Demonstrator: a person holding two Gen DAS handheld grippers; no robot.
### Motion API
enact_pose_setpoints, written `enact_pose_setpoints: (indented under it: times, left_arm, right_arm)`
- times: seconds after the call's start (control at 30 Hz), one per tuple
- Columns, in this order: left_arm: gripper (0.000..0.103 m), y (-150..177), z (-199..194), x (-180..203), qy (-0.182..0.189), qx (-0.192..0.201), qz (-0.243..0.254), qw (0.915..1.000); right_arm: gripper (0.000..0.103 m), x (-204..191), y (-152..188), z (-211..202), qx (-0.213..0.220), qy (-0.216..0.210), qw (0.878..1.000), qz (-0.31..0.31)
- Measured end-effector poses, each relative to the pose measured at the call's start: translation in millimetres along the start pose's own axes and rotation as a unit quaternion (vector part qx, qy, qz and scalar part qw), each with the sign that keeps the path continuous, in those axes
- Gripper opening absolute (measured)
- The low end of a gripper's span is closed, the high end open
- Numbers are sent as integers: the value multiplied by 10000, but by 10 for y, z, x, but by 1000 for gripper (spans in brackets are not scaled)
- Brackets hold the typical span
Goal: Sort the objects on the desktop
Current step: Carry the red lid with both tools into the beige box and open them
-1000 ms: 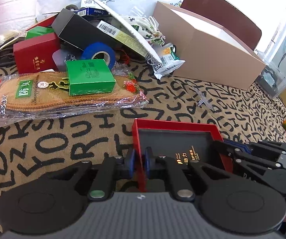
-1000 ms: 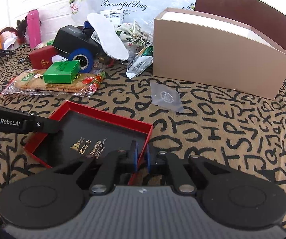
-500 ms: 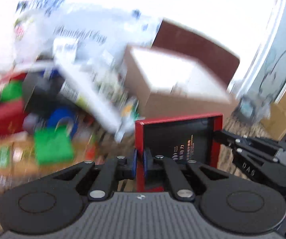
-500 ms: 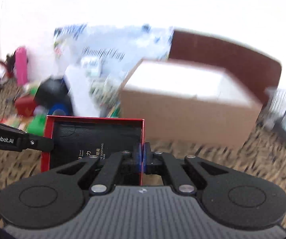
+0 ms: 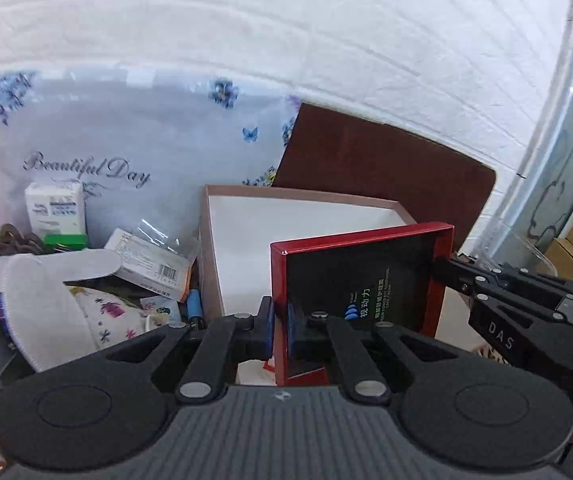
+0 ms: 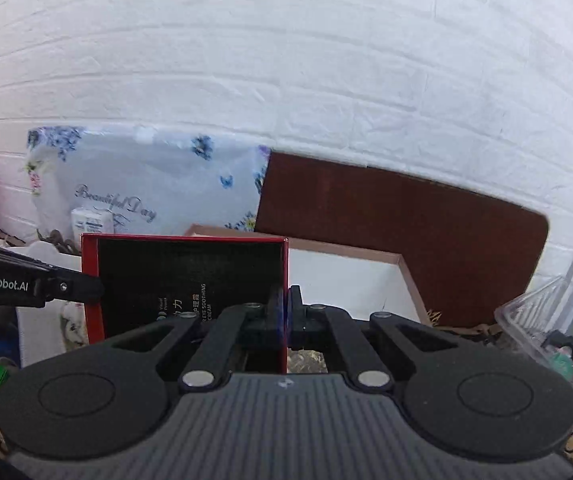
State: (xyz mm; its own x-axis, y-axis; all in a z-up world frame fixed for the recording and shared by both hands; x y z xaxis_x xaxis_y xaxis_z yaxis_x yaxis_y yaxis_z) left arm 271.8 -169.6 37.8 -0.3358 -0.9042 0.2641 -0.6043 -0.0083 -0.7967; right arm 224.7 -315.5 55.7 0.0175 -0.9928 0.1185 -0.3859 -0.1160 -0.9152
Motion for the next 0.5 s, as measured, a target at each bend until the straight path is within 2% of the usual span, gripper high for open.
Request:
enact_pose_setpoints:
  times: [0.27, 0.5]
  left_arm:
    - [4, -109, 733, -178, -254, -511, -194, 9982]
    - [4, -253, 1069, -277, -475, -544, -216, 9972]
  right_arm:
    - [0, 210, 154, 973, -1098, -216, 9924, 507]
    - [0, 296, 213, 1558, -1802, -338, 9781, 984]
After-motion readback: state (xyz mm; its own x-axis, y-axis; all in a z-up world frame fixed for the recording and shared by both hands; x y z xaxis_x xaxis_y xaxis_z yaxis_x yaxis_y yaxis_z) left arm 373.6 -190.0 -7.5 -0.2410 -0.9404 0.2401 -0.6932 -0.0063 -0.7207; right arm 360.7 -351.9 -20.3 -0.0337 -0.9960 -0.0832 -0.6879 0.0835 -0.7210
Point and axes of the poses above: each gripper's, at about its wrist camera, not at the fingertips, and z roughly the way its jaws point, x to its right, y to its underside, the point moved 8 cm from there along z, roughly the way its jaws point
